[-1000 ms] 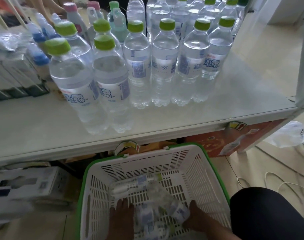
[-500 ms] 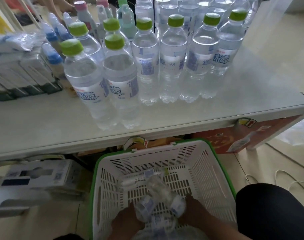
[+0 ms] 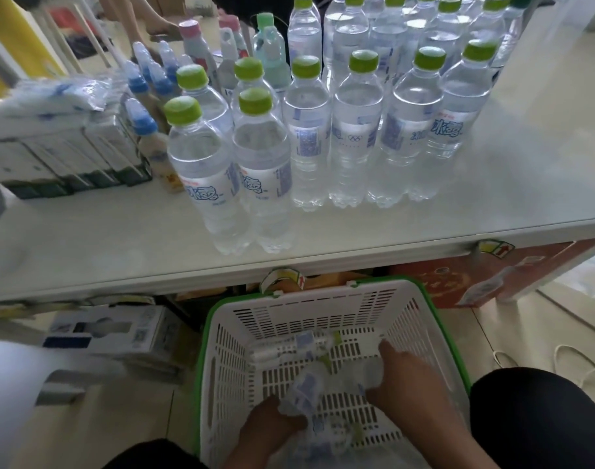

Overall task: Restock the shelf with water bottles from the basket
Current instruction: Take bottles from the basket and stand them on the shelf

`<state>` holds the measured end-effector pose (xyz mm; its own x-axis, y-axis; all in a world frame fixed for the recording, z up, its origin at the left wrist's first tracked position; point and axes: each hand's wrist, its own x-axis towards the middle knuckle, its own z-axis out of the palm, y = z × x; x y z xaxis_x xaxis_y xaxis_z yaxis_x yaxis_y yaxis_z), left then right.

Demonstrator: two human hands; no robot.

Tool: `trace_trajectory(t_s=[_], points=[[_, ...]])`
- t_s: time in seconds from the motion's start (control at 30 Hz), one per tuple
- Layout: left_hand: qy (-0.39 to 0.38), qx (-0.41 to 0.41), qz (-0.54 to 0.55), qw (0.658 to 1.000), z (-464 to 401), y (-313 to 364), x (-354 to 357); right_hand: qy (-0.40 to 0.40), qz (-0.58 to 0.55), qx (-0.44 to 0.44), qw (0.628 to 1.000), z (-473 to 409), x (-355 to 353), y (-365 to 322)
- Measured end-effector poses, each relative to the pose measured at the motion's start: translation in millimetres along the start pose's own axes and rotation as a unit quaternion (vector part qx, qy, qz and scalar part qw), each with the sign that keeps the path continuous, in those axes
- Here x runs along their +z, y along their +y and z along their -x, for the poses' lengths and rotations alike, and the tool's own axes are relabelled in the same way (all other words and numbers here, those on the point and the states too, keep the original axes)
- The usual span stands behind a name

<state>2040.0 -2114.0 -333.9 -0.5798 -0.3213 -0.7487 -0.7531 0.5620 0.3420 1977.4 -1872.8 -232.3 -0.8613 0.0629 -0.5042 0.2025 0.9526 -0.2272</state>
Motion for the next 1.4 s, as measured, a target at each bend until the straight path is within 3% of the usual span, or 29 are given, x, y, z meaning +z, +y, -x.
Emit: trace_trajectory(t_s=[0.07, 0.2, 0.37, 0.63, 0.77, 0.87, 0.97, 1.23, 1.4], points=[[-0.049, 0.048, 0.077, 0.995, -7.1, 24.5, -1.5, -0.011, -0.029, 0.016, 0.999, -1.7, 13.8, 5.8], [-0.098, 0.027, 0.099, 0.99, -6.3, 46.5, 6.6, 0.02, -0.156, 0.017, 0.987, -13.8, 36.8, 6.2], [-0.111, 0.058, 0.17, 0.978, 4.3, 52.0, 5.5, 0.059, -0.388, 0.051, 0.918, -18.9, 61.0, 22.0], [-0.159, 0.11, 0.309, 0.931, 22.3, 55.8, 1.8, 0.076, -0.423, 0.053, 0.901, -24.4, 60.4, 18.8], [-0.134, 0.168, 0.293, 0.932, 25.4, 66.0, -3.1, 0.076, -0.437, 0.072, 0.893, -20.9, 30.5, 15.7], [-0.072, 0.214, 0.289, 0.93, 36.1, 73.5, -10.6, 0.073, -0.395, -0.016, 0.915, -10.2, -8.2, 5.5], [-0.021, 0.249, 0.288, 0.924, 61.7, 87.5, -24.4, 0.101, -0.387, -0.097, 0.911, 12.0, -50.2, -3.9], [0.106, 0.355, 0.314, 0.874, 106.0, 137.1, -69.2, 0.163, -0.422, -0.184, 0.873, 53.1, -146.8, -28.0], [0.164, 0.4, 0.329, 0.84, 124.5, 176.5, -86.2, 0.255, -0.412, -0.213, 0.848, 57.8, -201.8, -49.3]])
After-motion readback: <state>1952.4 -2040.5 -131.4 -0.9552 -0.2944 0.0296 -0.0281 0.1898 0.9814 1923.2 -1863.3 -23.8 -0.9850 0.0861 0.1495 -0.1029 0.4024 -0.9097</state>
